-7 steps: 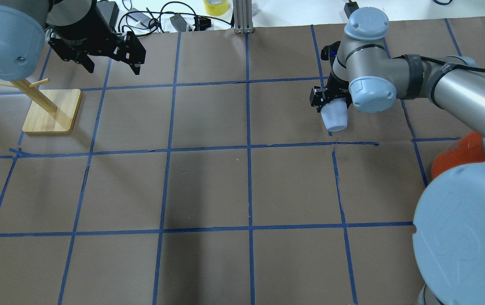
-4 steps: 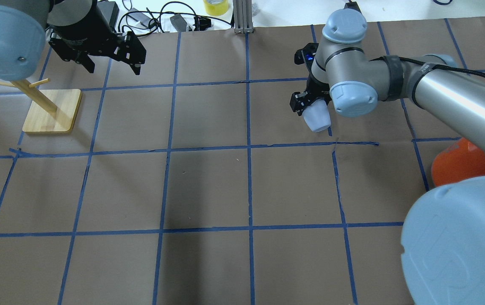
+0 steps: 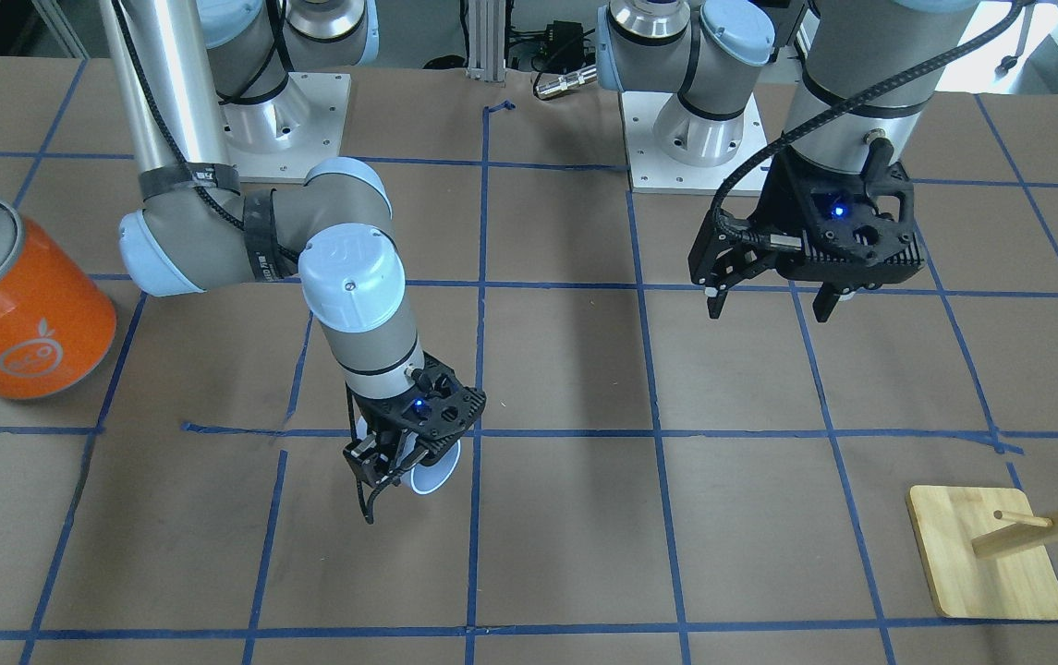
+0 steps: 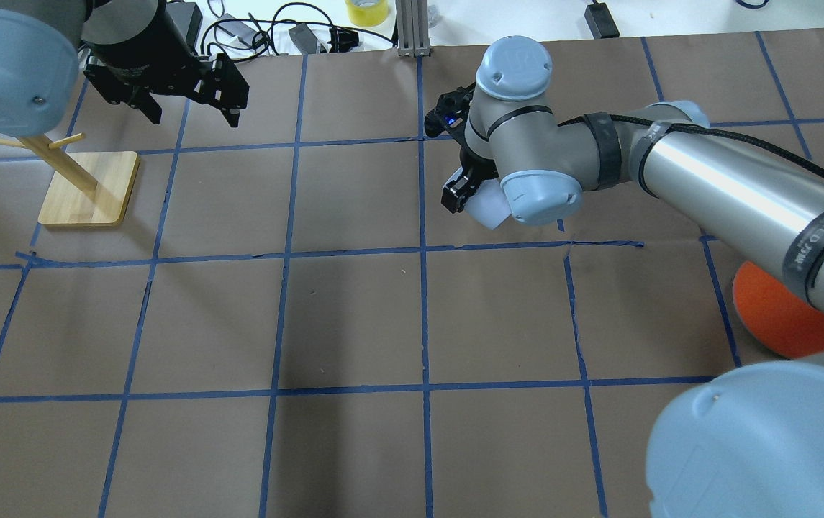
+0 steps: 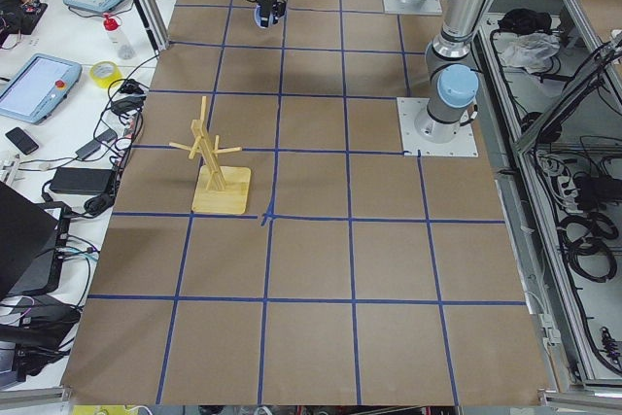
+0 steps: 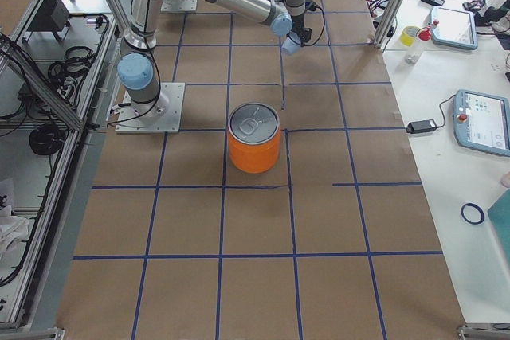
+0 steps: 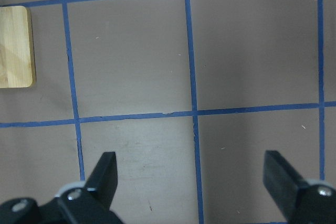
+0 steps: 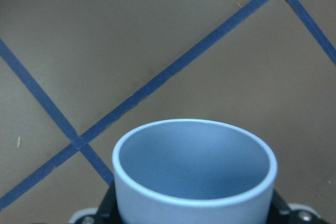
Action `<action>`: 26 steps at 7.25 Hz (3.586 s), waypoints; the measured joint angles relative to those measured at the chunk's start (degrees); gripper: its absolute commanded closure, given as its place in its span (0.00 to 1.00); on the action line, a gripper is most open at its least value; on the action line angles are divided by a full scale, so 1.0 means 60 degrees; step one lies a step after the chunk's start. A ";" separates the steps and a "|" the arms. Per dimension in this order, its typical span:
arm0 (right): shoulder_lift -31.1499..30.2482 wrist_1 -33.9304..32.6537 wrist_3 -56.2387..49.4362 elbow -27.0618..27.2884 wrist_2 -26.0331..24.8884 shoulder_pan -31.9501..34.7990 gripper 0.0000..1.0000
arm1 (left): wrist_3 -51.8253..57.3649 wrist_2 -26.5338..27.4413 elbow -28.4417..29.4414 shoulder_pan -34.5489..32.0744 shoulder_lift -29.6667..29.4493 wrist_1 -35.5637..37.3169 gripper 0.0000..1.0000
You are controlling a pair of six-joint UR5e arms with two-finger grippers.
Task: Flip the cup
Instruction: 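Carry the cup with the right gripper toward the left arm and lower it, then release the cup sideways and raise the right gripper while the left arm approaches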
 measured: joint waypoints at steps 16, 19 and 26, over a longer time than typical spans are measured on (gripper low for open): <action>0.1015 -0.1555 -0.3892 -0.0002 -0.0362 0.2119 0.56 | 0.0192 0.0100 -0.0039 0.0009 -0.0159 0.0005 0.00; 0.1028 -0.1659 -0.3881 0.0033 -0.0729 0.2133 0.31 | 0.0174 0.0056 -0.0238 0.0005 -0.0159 0.0026 0.00; -0.0095 -0.1177 -0.3744 -0.0077 -0.0848 0.1486 0.15 | 0.0615 -0.1872 -0.0839 0.0168 -0.1451 0.1742 0.00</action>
